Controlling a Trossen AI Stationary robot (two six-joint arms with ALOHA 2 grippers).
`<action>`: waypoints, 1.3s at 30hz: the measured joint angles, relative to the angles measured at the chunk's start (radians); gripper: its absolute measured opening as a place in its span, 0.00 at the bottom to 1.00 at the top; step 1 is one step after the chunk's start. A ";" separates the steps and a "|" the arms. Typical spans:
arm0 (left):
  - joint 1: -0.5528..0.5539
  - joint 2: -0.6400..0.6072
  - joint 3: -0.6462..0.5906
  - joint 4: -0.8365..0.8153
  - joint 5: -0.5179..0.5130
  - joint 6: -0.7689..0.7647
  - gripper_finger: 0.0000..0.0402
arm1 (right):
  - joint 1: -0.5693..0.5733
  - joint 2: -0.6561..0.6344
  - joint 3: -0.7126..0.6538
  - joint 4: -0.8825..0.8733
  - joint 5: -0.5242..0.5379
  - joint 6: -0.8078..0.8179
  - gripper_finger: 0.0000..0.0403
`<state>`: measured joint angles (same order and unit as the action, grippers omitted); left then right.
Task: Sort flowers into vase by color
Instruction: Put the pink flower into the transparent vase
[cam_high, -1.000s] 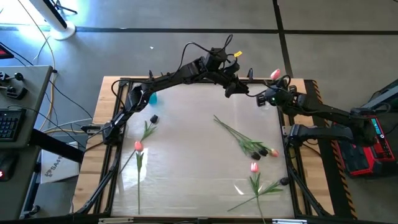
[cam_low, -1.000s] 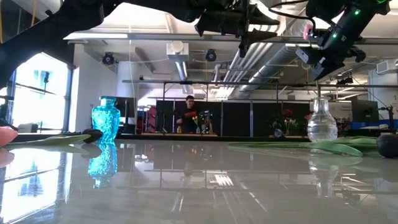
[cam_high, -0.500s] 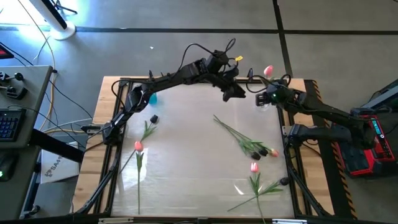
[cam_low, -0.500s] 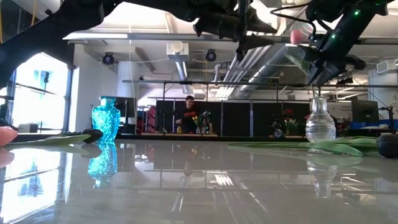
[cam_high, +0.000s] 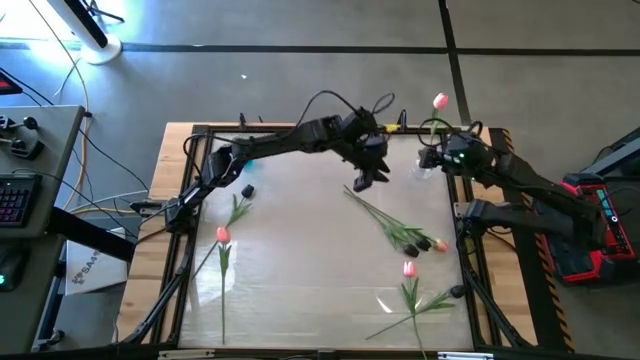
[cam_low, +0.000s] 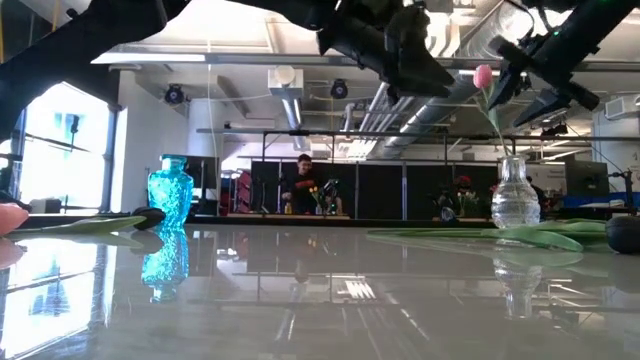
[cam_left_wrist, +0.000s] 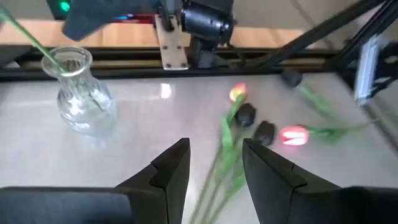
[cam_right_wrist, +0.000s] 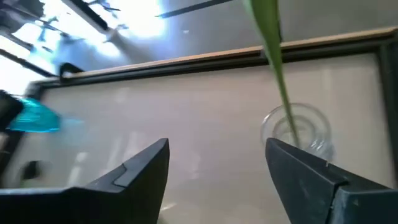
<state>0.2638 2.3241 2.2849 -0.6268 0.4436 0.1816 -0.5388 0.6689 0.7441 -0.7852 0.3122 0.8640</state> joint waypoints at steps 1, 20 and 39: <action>-0.011 0.000 -0.019 0.015 -0.021 0.017 0.34 | 0.000 -0.014 0.000 0.000 -0.019 0.012 0.64; -0.135 0.181 -0.111 0.107 -0.249 0.167 0.34 | 0.060 -0.145 0.001 0.098 -0.254 0.109 0.56; -0.140 0.241 -0.111 0.132 -0.360 0.162 0.34 | 0.069 -0.145 0.001 0.102 -0.260 0.123 0.52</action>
<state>0.1237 2.5656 2.1738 -0.4944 0.0838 0.3431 -0.4702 0.5236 0.7448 -0.6834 0.0521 0.9871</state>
